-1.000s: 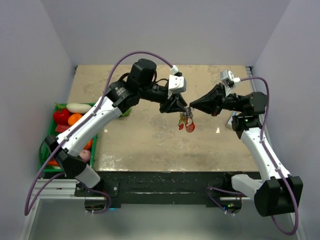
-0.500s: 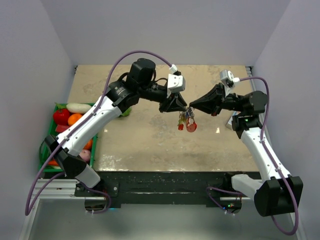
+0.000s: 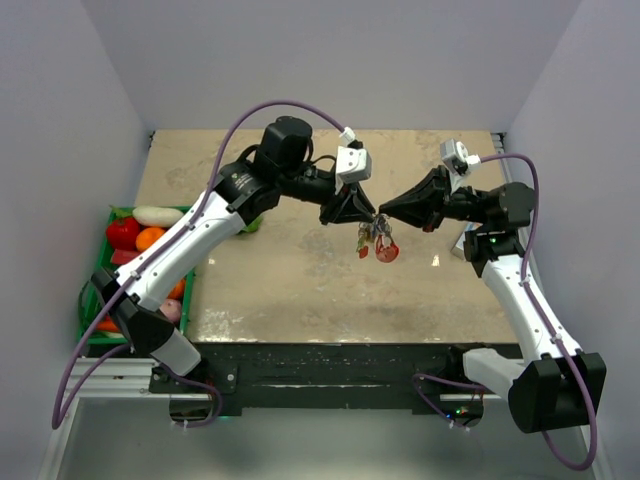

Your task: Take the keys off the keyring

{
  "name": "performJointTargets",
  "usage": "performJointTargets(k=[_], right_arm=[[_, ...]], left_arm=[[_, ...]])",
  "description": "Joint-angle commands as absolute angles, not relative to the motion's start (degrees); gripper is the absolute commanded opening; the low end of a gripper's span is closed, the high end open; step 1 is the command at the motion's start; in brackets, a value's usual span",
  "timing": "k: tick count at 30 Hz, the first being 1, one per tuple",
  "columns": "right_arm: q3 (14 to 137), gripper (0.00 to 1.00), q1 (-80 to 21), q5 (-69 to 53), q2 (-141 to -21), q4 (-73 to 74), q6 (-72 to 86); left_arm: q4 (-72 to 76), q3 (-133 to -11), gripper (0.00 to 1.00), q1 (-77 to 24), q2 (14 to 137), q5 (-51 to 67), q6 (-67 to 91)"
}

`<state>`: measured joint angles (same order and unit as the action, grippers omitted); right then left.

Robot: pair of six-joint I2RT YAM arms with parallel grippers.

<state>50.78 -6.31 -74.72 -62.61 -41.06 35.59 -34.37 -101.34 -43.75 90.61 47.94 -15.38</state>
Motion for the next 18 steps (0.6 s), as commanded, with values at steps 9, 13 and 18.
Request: performJointTargets(k=[9, 13, 18], right_arm=[[53.5, 0.0, -6.2, -74.5, -61.3, -42.8, 34.0], [61.9, 0.19, -6.1, -76.6, -61.3, -9.0, 10.0], [76.1, 0.53, -6.1, -74.1, -62.4, 26.9, -25.7]], left_arm=[[-30.7, -102.3, 0.0, -43.6, 91.6, 48.0, -12.5], [-34.0, -104.1, 0.0, -43.6, 91.2, 42.2, -15.5], [-45.1, -110.7, 0.0, -43.8, 92.5, 33.5, -23.6]])
